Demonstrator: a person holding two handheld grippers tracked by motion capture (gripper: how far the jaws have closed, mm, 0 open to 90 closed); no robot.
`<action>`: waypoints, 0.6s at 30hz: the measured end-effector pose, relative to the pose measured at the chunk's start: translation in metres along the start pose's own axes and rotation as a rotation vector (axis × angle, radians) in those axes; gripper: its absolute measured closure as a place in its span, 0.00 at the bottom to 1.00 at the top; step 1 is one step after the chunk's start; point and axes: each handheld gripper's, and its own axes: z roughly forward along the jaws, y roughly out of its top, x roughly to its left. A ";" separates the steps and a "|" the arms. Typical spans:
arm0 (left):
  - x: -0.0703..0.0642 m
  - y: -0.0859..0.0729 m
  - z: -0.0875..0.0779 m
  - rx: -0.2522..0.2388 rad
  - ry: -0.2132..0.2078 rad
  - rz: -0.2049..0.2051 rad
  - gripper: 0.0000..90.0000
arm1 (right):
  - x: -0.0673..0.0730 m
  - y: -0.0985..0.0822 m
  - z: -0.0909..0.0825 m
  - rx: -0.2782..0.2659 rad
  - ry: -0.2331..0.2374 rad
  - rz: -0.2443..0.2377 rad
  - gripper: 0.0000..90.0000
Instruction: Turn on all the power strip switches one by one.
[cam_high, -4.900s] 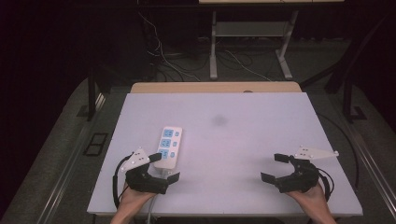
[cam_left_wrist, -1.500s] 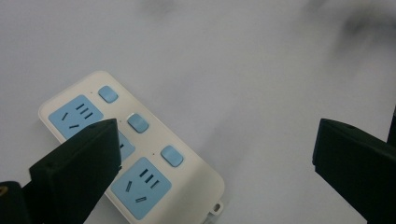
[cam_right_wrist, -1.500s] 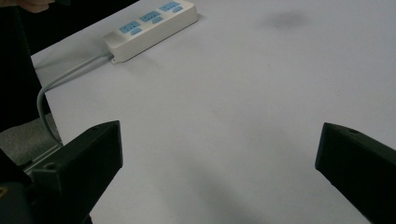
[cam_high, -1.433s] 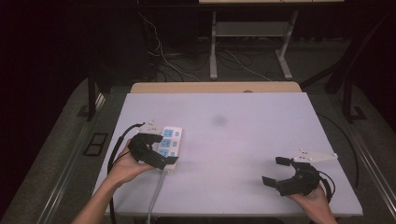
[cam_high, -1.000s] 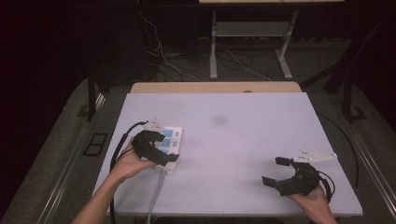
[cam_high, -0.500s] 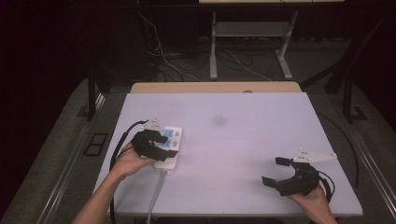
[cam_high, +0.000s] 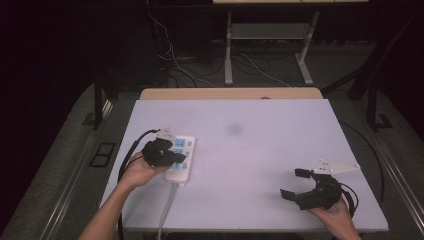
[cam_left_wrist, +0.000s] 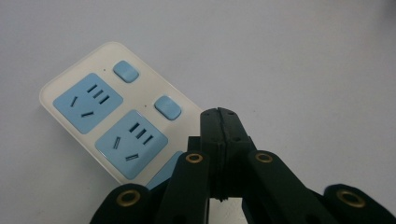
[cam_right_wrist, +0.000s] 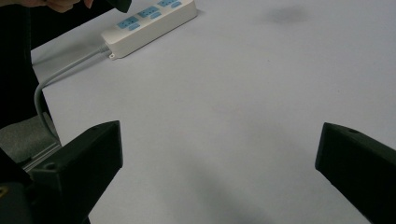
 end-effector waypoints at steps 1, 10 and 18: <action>0.000 0.000 0.001 0.002 -0.002 -0.002 0.99 | 0.000 0.000 0.000 0.000 0.000 0.000 0.01; 0.001 0.000 0.008 0.029 -0.003 0.006 0.99 | 0.000 0.000 0.001 0.007 0.003 -0.007 0.01; 0.002 0.000 0.013 0.044 -0.008 0.008 0.99 | 0.001 0.000 0.002 0.014 0.005 -0.011 0.01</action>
